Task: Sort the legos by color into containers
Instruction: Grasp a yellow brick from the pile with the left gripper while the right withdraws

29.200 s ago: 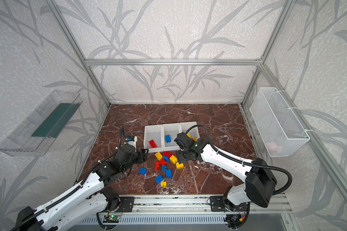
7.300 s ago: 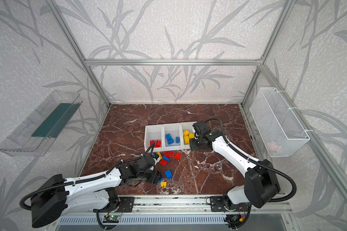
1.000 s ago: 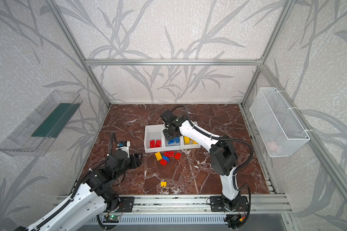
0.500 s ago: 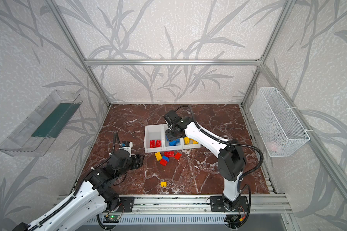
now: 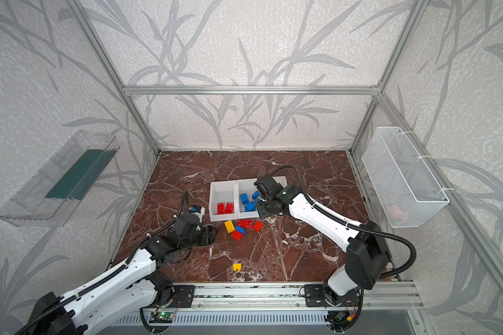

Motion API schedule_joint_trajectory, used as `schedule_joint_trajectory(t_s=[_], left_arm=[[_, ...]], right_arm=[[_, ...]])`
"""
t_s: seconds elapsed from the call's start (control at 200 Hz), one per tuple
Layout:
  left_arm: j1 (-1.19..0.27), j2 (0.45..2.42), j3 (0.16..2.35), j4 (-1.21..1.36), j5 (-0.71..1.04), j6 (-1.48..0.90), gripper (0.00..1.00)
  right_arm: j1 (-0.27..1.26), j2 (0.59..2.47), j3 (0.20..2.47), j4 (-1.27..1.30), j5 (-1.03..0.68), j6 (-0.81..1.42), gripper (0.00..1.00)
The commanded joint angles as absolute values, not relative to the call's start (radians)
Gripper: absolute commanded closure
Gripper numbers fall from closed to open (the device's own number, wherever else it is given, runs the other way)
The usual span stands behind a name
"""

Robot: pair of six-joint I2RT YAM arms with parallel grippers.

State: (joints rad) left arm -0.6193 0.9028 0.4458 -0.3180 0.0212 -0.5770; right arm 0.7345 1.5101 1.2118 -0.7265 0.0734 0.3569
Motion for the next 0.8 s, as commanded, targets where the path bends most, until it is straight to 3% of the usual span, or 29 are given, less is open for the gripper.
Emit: schedule_joint_trajectory(t_s=[0.0,0.495,0.795], left_arm=[[-0.649,0.957,0.491,-0.265,0.045,-0.550,0.33],[-0.726,1.346,0.703,-0.246,-0.016,-0.646,0.30],[-0.726,1.478,0.787,-0.278,-0.068,-0.731,0.29]], right_arm=[[0.727,1.450,1.162,-0.710,0.093,0.409,0.42],[0.716,1.322,1.025,-0.695,0.104,0.455,0.42],[0.714,1.276,0.967,-0.685,0.104,0.471,0.42]])
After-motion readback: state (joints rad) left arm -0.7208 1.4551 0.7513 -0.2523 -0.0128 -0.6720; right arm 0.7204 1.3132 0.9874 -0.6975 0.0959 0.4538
